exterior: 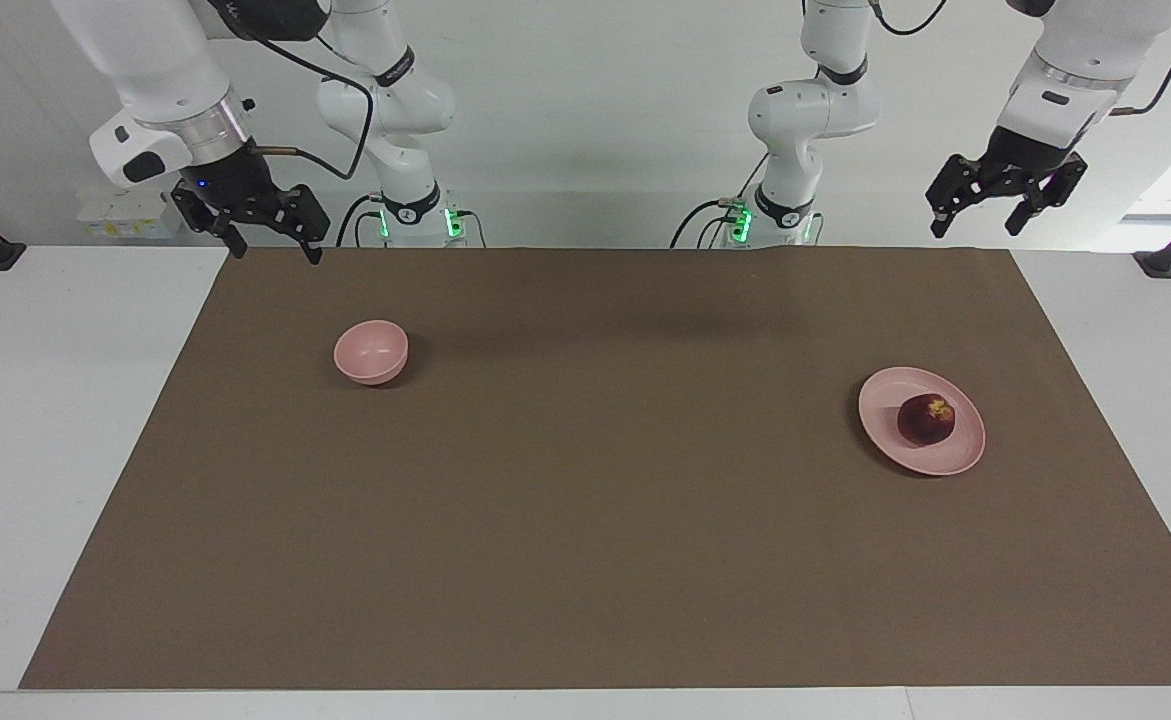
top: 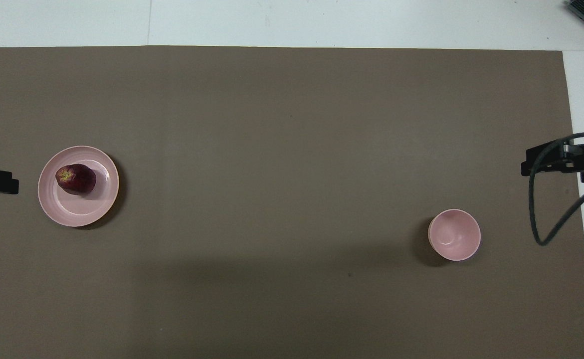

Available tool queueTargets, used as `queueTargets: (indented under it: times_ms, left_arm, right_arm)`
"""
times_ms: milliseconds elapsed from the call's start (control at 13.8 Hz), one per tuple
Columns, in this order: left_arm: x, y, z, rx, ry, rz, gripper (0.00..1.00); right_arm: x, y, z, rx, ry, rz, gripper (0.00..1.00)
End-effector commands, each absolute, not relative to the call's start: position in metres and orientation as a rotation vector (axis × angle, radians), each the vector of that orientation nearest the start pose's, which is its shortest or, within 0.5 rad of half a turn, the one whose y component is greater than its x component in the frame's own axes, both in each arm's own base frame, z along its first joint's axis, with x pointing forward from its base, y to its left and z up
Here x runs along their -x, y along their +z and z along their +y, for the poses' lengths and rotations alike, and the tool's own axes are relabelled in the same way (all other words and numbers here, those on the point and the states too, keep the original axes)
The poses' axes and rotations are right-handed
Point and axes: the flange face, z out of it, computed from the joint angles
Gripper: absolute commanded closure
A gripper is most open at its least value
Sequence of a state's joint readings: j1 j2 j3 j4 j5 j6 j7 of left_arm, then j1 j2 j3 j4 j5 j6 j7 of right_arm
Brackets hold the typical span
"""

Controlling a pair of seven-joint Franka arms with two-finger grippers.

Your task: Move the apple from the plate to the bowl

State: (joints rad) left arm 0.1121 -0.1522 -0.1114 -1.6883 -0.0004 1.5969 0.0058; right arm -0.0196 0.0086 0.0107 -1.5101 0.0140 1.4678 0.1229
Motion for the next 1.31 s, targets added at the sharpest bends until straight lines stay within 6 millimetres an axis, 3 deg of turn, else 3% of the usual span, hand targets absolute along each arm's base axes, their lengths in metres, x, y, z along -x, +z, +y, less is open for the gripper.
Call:
queueTargets:
  times_ms: [0,218,509,800,1018,1236]
  left_arm:
    - [-0.529,0.619,0.011,3.127,-0.116,-0.046,0.0]
    - [-0.554,0.593,0.02,3.13,-0.165,-0.058,0.0]
    - [-0.58,0.542,0.032,3.135,-0.188,-0.08,0.0]
    - [-0.601,0.467,0.047,3.147,-0.152,-0.124,0.0]
    - [-0.607,0.42,0.061,3.156,-0.071,-0.191,0.0]
    - [-0.599,0.369,0.054,3.156,-0.049,-0.256,0.0]
  right_arm:
    - [-0.543,0.64,-0.005,3.121,0.097,0.204,0.0]
    - [-0.54,0.635,-0.005,3.122,0.114,0.204,0.0]
    - [-0.536,0.635,-0.004,3.12,0.116,0.207,0.0]
    - [-0.533,0.632,-0.002,3.121,0.102,0.197,0.0]
    - [-0.53,0.629,0.002,3.121,0.078,0.186,0.0]
    - [-0.528,0.627,0.005,3.12,0.078,0.179,0.0]
